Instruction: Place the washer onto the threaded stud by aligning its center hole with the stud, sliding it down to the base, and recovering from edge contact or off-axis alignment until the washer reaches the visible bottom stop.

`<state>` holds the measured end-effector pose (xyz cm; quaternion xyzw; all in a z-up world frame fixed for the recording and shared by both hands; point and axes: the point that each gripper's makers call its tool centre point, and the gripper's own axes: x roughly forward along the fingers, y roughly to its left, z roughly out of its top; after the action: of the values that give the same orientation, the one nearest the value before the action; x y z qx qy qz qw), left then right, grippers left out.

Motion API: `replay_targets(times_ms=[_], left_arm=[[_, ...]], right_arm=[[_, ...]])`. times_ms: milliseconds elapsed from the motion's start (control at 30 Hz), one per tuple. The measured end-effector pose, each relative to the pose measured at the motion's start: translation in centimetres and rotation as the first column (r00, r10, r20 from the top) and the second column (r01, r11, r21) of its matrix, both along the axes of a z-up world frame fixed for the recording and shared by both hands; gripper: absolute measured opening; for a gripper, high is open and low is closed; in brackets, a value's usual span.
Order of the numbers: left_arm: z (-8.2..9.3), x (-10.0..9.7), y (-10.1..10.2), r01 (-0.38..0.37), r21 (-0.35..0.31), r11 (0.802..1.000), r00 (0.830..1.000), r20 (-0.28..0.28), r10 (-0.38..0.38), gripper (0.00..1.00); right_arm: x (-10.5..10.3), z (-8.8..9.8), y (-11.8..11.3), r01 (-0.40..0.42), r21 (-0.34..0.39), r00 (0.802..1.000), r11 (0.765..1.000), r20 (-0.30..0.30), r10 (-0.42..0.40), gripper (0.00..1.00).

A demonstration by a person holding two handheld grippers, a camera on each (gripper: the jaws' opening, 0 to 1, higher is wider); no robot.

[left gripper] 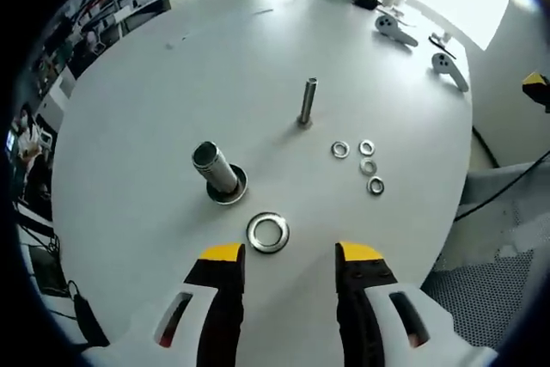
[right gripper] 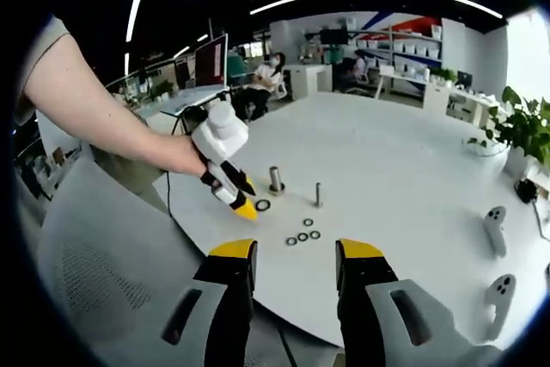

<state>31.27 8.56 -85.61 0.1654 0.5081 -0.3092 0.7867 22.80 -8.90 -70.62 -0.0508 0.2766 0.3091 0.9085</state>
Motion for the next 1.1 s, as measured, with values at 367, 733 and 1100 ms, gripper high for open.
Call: replay_targets(times_ms=[367,733,1100], left_arm=[[0.6,0.3,0.3,-0.028,-0.006,1.0,0.999,0.016,0.028,0.4],[0.4,0.0,0.3,-0.076,-0.027,0.997,0.997,0.009,0.076,0.42],[1.0,-0.5,0.5,-0.051,0.001,0.999,0.999,-0.007,0.051,0.45]], right_arm=[[0.0,0.0,0.2,-0.01,0.004,1.0,1.0,0.002,0.01,0.39],[-0.1,-0.1,0.3,-0.022,-0.001,1.0,1.0,-0.004,0.022,0.38],[0.2,0.4,0.0,0.006,0.022,1.0,1.0,0.017,-0.006,0.38]])
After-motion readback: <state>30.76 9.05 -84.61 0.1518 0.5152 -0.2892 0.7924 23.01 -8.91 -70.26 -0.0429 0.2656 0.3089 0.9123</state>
